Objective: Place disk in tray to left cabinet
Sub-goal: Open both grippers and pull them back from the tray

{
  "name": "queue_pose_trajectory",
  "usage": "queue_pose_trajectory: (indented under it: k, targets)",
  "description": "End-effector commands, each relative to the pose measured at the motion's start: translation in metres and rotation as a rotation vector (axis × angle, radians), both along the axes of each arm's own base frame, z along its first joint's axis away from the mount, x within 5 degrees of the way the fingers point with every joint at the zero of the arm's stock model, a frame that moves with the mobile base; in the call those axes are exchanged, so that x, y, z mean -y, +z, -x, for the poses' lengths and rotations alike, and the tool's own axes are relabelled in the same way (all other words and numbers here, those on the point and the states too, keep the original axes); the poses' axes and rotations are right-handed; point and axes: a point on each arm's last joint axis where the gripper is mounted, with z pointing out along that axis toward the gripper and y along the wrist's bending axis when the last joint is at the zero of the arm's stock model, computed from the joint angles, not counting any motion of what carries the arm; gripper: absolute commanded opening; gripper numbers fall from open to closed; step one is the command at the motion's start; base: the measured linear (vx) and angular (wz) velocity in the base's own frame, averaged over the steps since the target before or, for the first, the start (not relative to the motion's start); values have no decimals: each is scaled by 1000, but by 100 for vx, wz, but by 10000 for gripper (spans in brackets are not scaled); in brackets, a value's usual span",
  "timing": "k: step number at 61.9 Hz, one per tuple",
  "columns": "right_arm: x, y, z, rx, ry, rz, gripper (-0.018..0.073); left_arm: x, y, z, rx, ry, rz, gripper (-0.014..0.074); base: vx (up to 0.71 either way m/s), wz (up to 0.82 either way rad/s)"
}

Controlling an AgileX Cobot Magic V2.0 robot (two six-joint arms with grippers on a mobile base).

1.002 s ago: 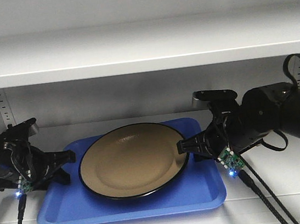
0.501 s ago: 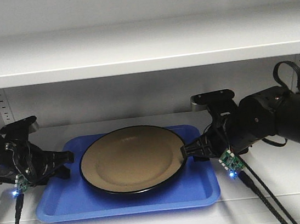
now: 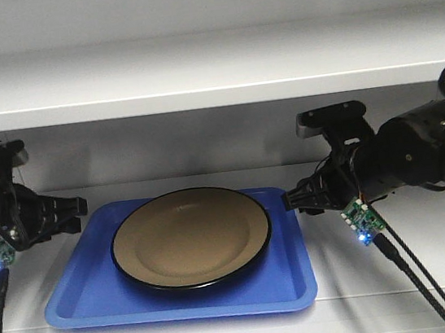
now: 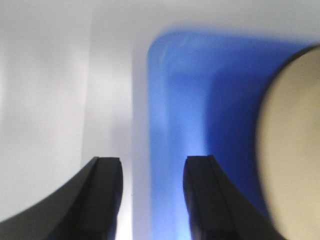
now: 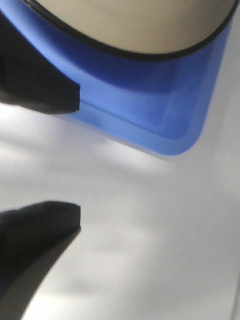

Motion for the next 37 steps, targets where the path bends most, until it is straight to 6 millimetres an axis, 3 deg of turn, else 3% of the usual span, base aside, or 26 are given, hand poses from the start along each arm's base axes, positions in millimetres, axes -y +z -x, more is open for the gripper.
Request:
queue_pose_trajectory:
  k: [1,5,11,14,27,37]
  targets:
    - [8,44,14,133,-2,-24,339,-2,43,15,146,13,27,361,0,0]
    - [10,46,19,100,-12,-20,216,-2,44,19,124,5,25,279,0,0]
    - [13,47,28,49,-20,-5,-19,-1,44,28,64,-16,21,76,0,0]
    - [14,46,33,42,-20,-10,-14,-1,44,31,41,-23,22,-10,0,0]
    - [23,24,69,55,-42,-85,-8,-3,34,64,20,-36,24,-8,0,0]
    - [37,16,115,117,-36,-118,-6,-4,23,112,95,-83,-1,-7,0,0]
